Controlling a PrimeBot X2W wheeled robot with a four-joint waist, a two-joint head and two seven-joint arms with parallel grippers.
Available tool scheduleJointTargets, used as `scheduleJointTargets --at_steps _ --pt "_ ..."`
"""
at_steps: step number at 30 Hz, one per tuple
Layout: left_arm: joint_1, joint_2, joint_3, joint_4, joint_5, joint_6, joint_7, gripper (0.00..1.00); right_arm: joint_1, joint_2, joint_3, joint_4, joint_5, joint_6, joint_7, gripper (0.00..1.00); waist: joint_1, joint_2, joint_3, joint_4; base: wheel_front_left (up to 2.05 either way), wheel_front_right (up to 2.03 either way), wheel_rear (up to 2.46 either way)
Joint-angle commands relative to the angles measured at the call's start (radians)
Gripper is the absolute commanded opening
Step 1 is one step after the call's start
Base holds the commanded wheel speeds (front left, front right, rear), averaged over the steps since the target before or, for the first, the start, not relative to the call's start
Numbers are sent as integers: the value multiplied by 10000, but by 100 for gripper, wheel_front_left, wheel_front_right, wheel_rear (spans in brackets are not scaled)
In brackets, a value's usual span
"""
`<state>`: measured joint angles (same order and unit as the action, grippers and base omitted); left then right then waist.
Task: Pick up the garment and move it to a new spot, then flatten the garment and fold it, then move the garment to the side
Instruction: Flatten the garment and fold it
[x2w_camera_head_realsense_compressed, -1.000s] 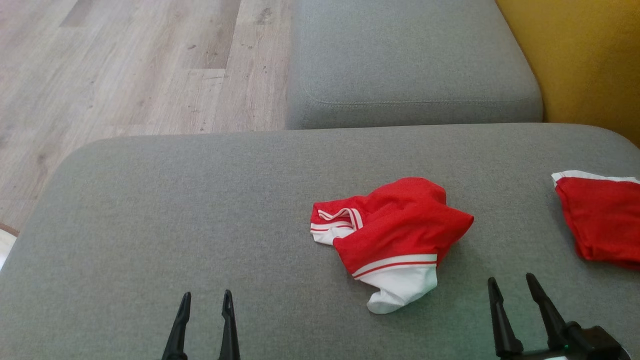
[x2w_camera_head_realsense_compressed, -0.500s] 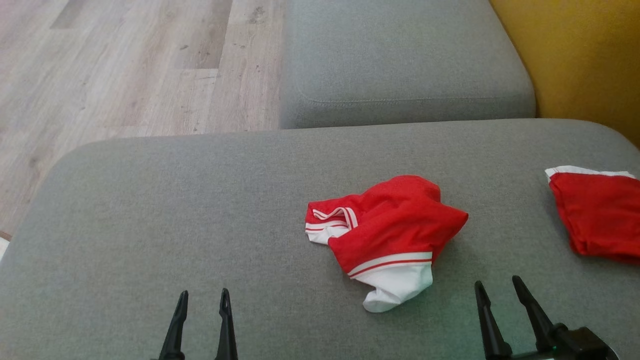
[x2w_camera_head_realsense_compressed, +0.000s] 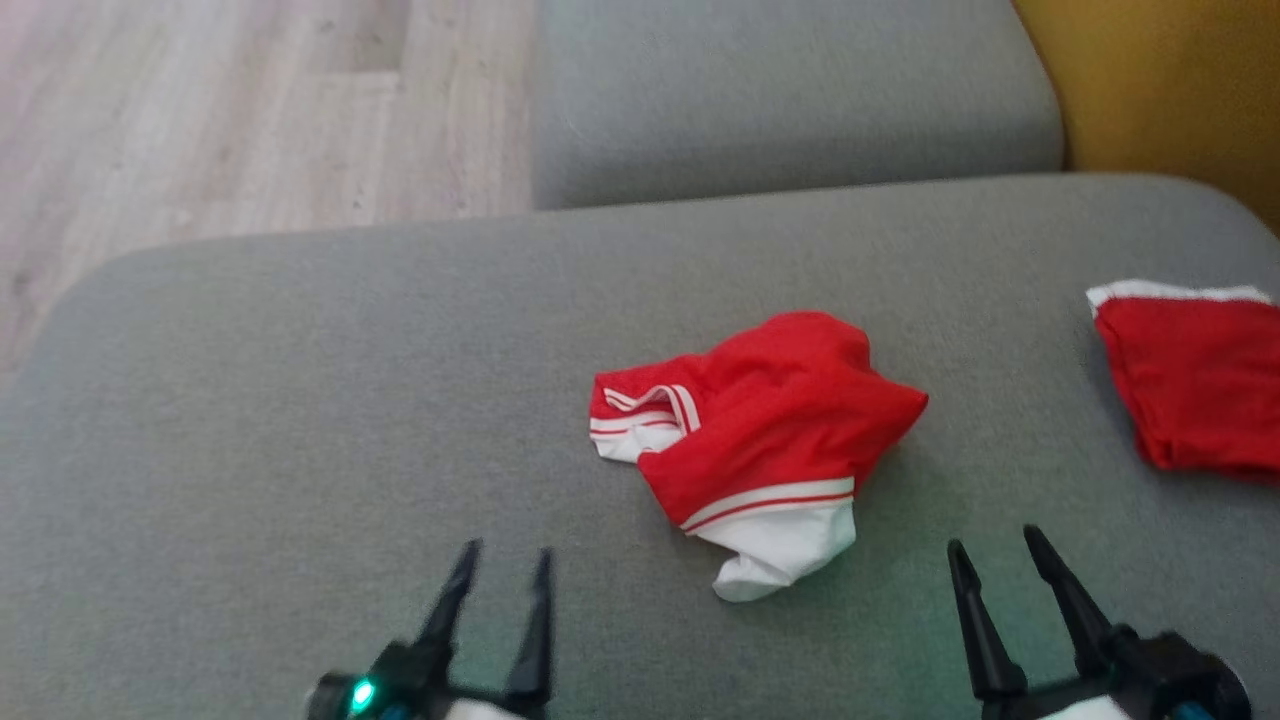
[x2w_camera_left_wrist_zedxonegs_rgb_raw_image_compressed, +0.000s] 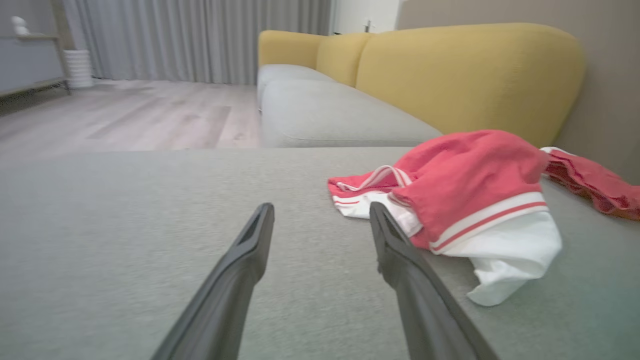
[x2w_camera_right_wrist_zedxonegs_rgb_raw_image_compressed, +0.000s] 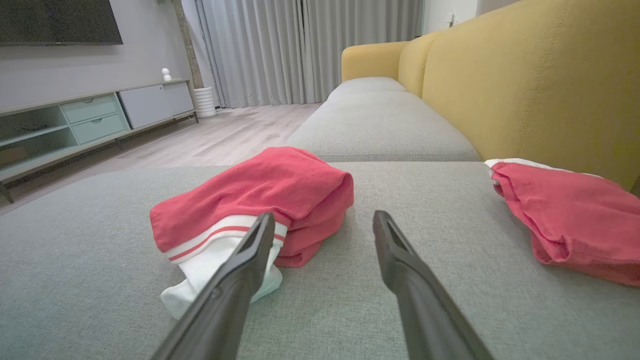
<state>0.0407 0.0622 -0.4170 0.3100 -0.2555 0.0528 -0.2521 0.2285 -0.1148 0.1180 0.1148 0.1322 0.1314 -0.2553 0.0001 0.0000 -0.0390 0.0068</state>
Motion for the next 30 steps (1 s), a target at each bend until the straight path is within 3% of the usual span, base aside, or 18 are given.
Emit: scheduleJointTargets --at_steps 1,7,17,23,24,25,30 --pt "-775 -117 -72 122 -359 -177 -71 100 -599 -298 300 -414 26 -7 -65 100 -1 0 309 -232 0 0 0" --pt "-2496 -118 -1789 1669 -2071 -932 347 100 -1127 -725 571 -601 135 -7 -65 100 -1 0 1213 -716 0 0 0" --pt "-3975 -119 -3166 2991 -4768 -1146 107 100 -1594 -1024 557 -591 403 -7 -65 100 -1 0 1873 -1424 0 0 0" --pt "-4270 -119 -3780 2924 -5197 -1088 -82 100 -1486 -1055 473 -525 380 -7 -65 100 -1 0 1695 -1614 0 0 0" --pt "-4289 -119 -3797 2774 -5145 -1062 -87 31 -1456 -1058 477 -507 343 -7 -65 100 -1 0 1654 -1622 0 0 0" --pt "-4286 -119 -3777 2589 -5084 -1042 -90 0 -1435 -1050 498 -496 304 -7 -65 100 -1 0 1603 -1637 0 0 0" --pt "-4323 -119 -3873 2131 -4871 -997 -94 0 -1406 -952 635 -500 182 -7 -65 100 -1 0 1249 -1763 0 0 0"
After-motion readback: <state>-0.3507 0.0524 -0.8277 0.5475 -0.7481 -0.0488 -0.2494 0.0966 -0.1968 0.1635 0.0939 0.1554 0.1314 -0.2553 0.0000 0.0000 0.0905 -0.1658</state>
